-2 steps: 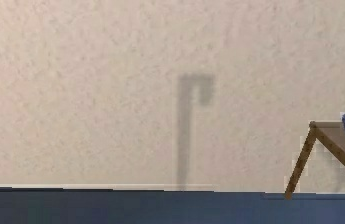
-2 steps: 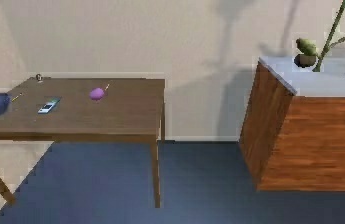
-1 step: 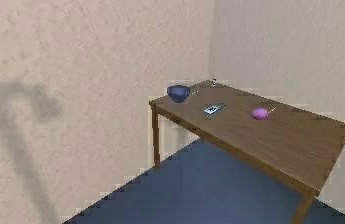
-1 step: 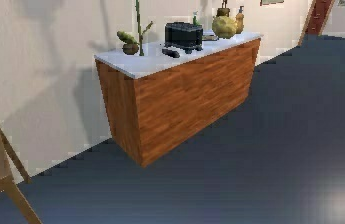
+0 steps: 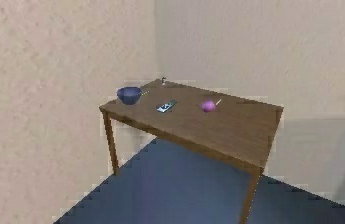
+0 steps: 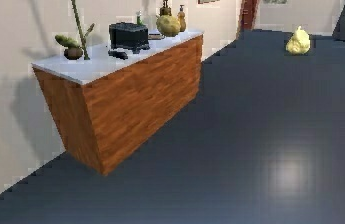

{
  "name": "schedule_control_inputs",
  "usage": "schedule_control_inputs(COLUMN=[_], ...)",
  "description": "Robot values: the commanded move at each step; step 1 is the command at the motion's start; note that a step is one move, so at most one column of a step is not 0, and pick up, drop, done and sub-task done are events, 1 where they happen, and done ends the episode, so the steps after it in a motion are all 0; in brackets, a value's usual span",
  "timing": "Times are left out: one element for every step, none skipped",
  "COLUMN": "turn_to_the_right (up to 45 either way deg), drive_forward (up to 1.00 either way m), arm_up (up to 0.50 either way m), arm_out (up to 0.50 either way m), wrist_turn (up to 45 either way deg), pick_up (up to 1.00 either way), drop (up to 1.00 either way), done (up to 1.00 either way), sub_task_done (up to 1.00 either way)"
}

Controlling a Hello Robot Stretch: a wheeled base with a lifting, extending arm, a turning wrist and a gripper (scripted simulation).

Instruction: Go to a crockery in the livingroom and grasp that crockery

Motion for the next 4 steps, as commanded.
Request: schedule_control_inputs(turn_to_the_right=[0.0,-45.0,-45.0,-15.0], drive_forward=[0.40,0.00,0.00,0.00], arm_up=[0.00,0.00,0.00,0.00], arm_out=[0.00,0.00,0.00,0.00], wrist_turn=[0.0,0.0,0.0,0.0], pick_up=[0.00,0.00,0.00,0.00], drop=[0.00,0.00,0.00,0.00], done=[0.00,0.00,0.00,0.00], sub_task_done=[0.00,0.00,0.00,0.00])
